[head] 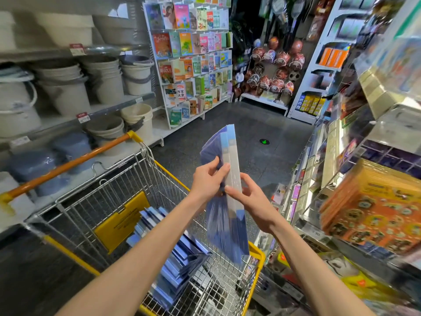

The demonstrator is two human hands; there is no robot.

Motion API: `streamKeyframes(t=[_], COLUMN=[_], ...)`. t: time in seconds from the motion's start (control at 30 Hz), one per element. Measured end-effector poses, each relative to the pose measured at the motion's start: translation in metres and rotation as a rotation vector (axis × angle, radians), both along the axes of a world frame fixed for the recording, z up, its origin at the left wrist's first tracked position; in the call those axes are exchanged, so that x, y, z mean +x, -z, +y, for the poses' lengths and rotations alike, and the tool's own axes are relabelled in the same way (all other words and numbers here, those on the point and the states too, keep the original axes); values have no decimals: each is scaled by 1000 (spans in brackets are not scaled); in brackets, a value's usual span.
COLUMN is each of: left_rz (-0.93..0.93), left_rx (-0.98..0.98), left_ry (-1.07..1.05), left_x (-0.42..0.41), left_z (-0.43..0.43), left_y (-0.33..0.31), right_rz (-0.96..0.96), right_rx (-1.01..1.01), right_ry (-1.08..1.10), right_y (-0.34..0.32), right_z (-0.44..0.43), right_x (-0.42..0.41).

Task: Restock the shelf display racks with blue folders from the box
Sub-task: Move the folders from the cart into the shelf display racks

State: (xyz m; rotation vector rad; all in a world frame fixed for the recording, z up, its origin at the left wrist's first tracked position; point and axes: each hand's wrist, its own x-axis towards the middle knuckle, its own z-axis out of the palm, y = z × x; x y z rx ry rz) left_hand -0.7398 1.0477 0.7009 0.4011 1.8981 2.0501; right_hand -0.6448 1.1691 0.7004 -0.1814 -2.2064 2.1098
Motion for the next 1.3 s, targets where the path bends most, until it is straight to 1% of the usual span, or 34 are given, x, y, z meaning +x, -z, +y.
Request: streamKeyframes(t=[0.07, 0.2, 0.27, 0.33, 0.4, 0.47, 0.5, 0.53, 0.57, 0.63, 0.67, 0.7, 0.83, 0.87, 0.93, 1.1, 1.3], left_rz=[-5, -55, -31, 47, 183, 292, 304, 303, 244, 155, 174, 217, 232, 251, 324, 464, 507], left_rx=[-19, 19, 35, 40, 38, -46, -57, -45, -10, 143, 202, 211, 410, 455, 481, 562, 618], left_ry=[2, 14, 44, -38, -234, -403, -407, -368, -287, -83, 6, 67, 219, 234, 205, 95, 48], left_x=[-8, -34, -59, -82, -118, -148, -159, -171, -176, -182, -186, -184, -165, -162, -143, -91, -42], left_z=[2, 3, 6, 3, 5, 9, 15, 30, 37, 61, 74, 83, 118, 121, 139, 176, 213], left_y=[-17, -60, -81, -90, -103, -116, -126, -140, -150, -168, -172, -181, -222, -231, -254, -299, -353], right_rz=[63, 173, 217, 235, 270, 290, 309, 342, 367, 431, 464, 494, 575, 574, 575, 610, 642], right_rx=[87, 264, 338, 379, 450, 441, 433, 433, 411, 349, 313, 282, 207, 200, 201, 331, 404], right_ry=[37, 148, 234, 261, 330, 349, 363, 393, 395, 406, 412, 423, 455, 460, 469, 441, 470], right_y=[-11, -44, -68, -89, -118, -149, -165, -186, -200, -227, -238, -249, -292, -299, -315, -356, -397], right_z=[2, 11, 22, 26, 38, 50, 57, 68, 74, 88, 94, 103, 134, 138, 159, 205, 252], right_x=[-11, -37, -51, -59, -69, -73, -74, -72, -70, -62, -58, -52, -20, -16, 2, 43, 81])
